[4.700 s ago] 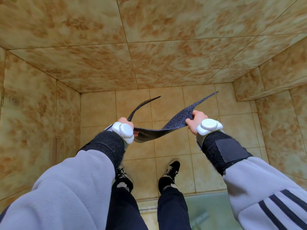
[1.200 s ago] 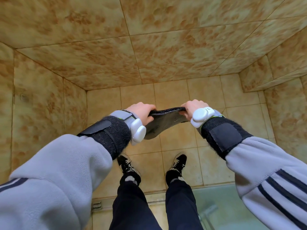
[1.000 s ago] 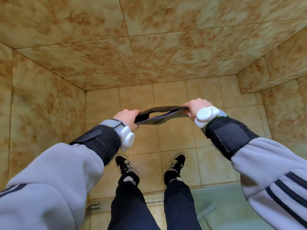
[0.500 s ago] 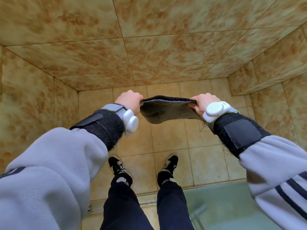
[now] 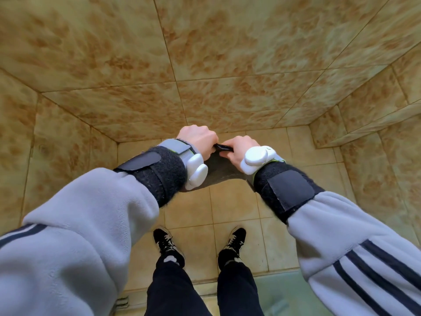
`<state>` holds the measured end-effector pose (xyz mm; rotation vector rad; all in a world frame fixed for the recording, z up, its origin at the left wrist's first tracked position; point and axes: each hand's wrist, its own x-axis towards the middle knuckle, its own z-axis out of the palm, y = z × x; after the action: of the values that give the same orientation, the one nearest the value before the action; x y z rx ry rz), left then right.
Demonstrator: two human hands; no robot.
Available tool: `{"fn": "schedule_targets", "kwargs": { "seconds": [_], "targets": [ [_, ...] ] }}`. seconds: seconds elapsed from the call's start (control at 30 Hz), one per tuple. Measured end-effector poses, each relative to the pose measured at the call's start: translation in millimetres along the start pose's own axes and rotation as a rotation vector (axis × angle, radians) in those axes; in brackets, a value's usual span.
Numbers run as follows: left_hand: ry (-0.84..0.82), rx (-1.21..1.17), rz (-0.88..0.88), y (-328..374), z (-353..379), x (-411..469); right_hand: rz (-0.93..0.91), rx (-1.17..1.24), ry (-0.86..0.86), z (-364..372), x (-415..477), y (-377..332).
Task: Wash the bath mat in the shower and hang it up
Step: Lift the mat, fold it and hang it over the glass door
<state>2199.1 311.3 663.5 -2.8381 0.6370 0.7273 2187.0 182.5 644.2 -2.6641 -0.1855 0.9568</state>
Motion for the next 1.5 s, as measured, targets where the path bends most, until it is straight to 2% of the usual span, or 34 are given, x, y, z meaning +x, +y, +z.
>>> {"fn": "schedule_targets", "kwargs": {
  "seconds": [0.1, 0.2, 0.23, 0.37, 0.47, 0.57, 0.67, 0.8, 1.0, 1.13, 1.2, 1.33, 1.5],
  "targets": [
    [0.038, -0.150, -0.052, -19.7, -15.9, -18.1, -0.046, -0.048, 0.042, -14.9, -8.8, -10.8],
    [0.003, -0.523, -0.090, -45.4, -21.7, -37.6, -0.070, 0.031, 0.098, -32.7, -22.0, -12.3],
    [-0.027, -0.576, -0.085, -51.7, -20.8, -42.4, -0.077, 0.072, 0.122, -38.0, -25.7, -9.4],
    [-0.085, -0.643, -0.092, -55.5, -3.2, -46.4, -0.105, 0.309, 0.240, -54.2, -43.3, 4.7],
    [-0.023, -0.717, -0.121, -48.2, 9.5, -44.0, -0.121, 0.425, 0.276, -66.2, -61.0, 8.0],
    [0.088, -0.697, -0.151, -35.3, 0.9, -35.7, -0.116, 0.441, 0.319, -84.6, -77.2, 19.5],
    [0.146, -0.578, -0.164, -12.4, -19.5, -28.5, -0.067, 0.308, 0.333, -105.9, -91.1, 40.4],
    [0.141, -0.468, -0.121, 12.3, -46.6, -21.2, -0.028, 0.185, 0.473, -136.2, -108.7, 56.9],
    [0.165, -0.281, -0.084, 39.4, -87.4, -18.9, 0.084, -0.559, 0.385, -140.4, -118.5, 43.1],
    [0.190, -0.210, -0.108, 45.7, -98.4, -24.9, 0.116, -0.574, 0.275, -144.8, -119.8, 36.2],
    [0.206, -0.222, -0.130, 42.6, -94.4, -27.7, 0.096, -0.574, 0.279, -148.0, -116.0, 35.4],
    [0.270, -0.436, -0.174, 25.7, -71.1, -38.3, 0.072, -0.497, 0.305, -151.9, -107.5, 37.5],
    [0.202, -0.645, -0.162, -11.9, -34.4, -50.5, 0.067, -0.430, 0.333, -156.5, -106.5, 39.8]
  ]
}}
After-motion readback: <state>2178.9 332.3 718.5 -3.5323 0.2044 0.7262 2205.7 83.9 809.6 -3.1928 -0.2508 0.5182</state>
